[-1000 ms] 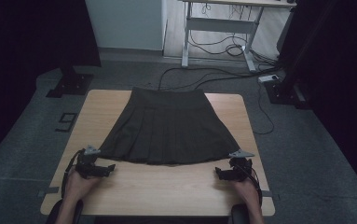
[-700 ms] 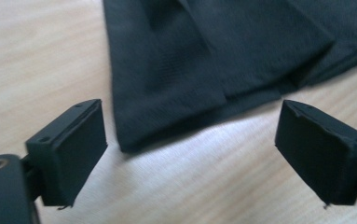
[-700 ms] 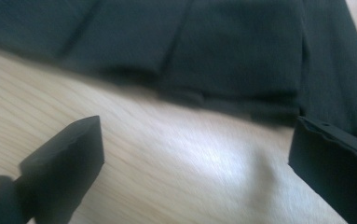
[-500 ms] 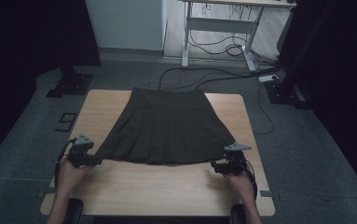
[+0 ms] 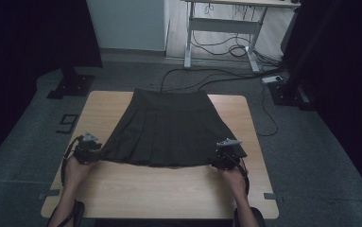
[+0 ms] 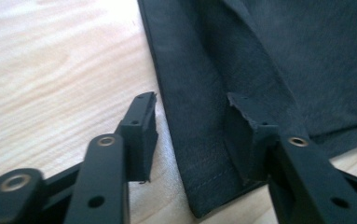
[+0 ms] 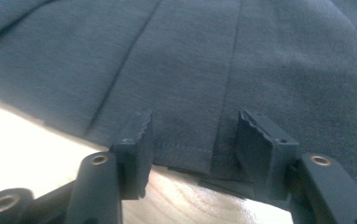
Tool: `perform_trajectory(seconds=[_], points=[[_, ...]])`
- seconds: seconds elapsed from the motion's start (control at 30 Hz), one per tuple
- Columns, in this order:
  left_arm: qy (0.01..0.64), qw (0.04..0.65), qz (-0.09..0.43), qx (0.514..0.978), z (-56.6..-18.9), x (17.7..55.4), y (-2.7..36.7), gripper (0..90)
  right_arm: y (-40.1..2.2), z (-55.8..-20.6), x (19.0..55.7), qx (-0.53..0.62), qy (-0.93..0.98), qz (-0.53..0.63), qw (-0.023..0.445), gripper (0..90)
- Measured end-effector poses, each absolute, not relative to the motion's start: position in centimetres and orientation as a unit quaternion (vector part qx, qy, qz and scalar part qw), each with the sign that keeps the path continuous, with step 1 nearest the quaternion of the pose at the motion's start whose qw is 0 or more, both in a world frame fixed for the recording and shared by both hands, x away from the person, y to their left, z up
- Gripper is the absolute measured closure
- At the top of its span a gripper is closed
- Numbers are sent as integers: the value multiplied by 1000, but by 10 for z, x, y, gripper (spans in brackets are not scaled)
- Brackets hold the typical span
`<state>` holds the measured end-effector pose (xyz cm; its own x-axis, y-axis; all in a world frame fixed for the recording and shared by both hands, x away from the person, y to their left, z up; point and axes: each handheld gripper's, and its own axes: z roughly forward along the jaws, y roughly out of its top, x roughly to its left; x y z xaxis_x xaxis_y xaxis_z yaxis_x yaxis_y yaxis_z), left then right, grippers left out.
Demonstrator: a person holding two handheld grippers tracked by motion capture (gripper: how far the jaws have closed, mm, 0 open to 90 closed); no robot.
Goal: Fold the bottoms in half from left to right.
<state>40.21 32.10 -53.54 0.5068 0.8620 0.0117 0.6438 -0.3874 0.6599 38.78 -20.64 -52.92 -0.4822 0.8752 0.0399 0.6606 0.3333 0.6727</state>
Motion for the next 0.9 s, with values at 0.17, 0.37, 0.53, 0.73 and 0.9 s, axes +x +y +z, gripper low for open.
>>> perform_trajectory(seconds=[0.17, 0.37, 0.53, 0.73, 0.9], points=[[466, 312, 169, 810, -536, 402, 321, 630, -210, -537, 391, 492, 792, 318, 172, 476], [469, 317, 164, 808, -536, 399, 319, 689, -207, -538, 390, 485, 797, 309, 184, 489], [466, 317, 159, 810, -536, 396, 316, 698, -210, -539, 392, 488, 795, 308, 186, 495], [459, 316, 153, 816, -535, 392, 311, 694, -217, -539, 394, 493, 792, 309, 186, 494], [452, 313, 148, 822, -534, 387, 305, 686, -224, -539, 395, 497, 790, 308, 187, 492]])
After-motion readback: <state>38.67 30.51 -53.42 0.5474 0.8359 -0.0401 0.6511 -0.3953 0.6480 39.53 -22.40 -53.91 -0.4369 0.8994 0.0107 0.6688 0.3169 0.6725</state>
